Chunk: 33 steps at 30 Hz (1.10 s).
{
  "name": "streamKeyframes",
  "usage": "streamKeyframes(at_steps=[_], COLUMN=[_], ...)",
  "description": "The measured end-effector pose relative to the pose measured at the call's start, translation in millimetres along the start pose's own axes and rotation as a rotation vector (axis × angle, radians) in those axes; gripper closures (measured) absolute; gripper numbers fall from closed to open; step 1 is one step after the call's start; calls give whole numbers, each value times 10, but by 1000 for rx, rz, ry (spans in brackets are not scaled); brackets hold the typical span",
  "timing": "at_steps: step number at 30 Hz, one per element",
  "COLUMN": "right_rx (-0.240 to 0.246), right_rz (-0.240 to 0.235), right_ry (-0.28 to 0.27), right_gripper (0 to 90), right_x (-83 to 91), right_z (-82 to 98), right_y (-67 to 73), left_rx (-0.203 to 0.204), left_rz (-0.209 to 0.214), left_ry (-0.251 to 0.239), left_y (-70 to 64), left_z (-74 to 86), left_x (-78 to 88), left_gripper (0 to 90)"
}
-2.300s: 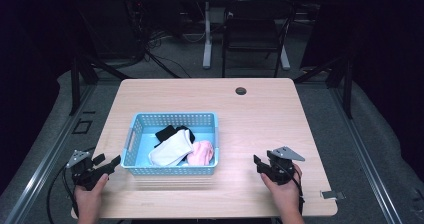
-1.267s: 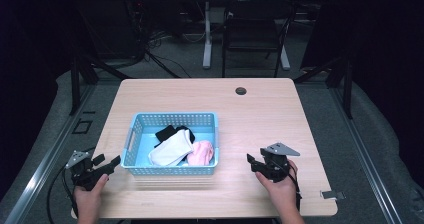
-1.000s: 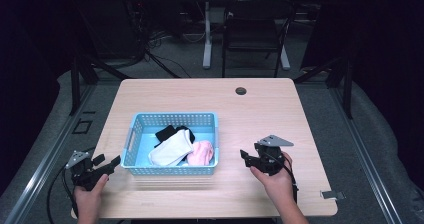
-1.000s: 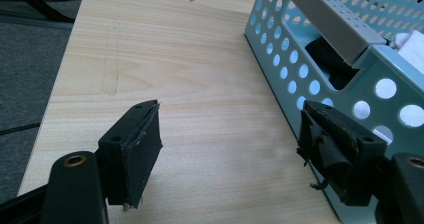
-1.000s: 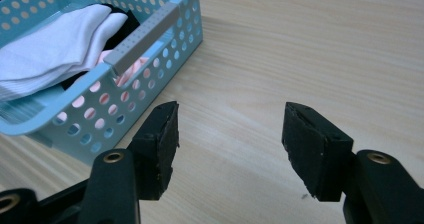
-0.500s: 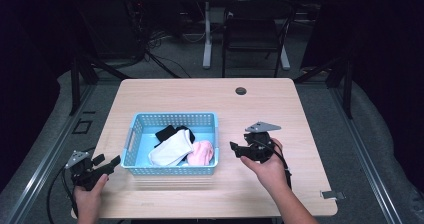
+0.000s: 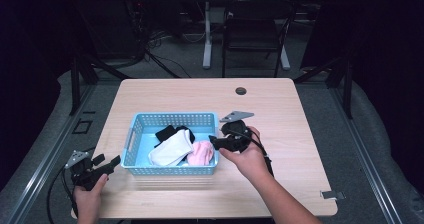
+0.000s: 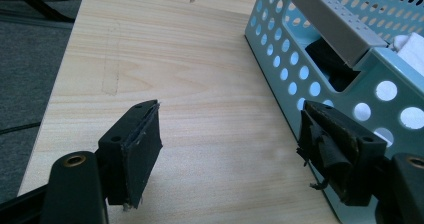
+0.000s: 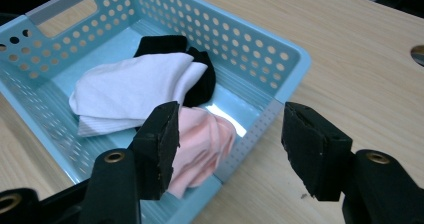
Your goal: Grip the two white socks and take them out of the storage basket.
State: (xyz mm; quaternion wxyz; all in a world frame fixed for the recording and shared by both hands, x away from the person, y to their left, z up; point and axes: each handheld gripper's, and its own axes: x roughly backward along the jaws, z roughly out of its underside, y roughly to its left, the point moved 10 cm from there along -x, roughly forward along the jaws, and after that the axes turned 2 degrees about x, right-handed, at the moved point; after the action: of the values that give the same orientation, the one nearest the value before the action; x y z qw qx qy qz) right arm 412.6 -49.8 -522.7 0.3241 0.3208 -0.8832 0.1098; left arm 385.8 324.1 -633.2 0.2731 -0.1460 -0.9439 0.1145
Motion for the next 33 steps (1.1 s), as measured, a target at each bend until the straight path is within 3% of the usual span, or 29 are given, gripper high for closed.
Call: streamKeyframes(at_steps=[5, 7, 9, 17, 30, 33], right_rx=[15, 49, 51, 11, 17, -30], right_rz=[-43, -50, -55, -90, -123, -139], right_ry=[45, 87, 88, 110, 168, 187], right_gripper=[429, 469, 472, 455, 464, 490], right_x=[-153, -256, -315, -554, -854, -905], right_z=[-70, -85, -108, -181, -209, -193], right_y=[126, 171, 194, 297, 516, 548], left_rx=[-1, -1, -1, -2, -1, -1], left_rz=[1, 1, 1, 2, 4, 4], left_ry=[1, 1, 1, 0, -2, -3], left_y=[3, 1, 2, 1, -1, -3], left_z=[1, 0, 0, -3, -6, -8], left_x=[0, 0, -1, -2, -3, -2], left_gripper=[249, 250, 250, 249, 249, 250])
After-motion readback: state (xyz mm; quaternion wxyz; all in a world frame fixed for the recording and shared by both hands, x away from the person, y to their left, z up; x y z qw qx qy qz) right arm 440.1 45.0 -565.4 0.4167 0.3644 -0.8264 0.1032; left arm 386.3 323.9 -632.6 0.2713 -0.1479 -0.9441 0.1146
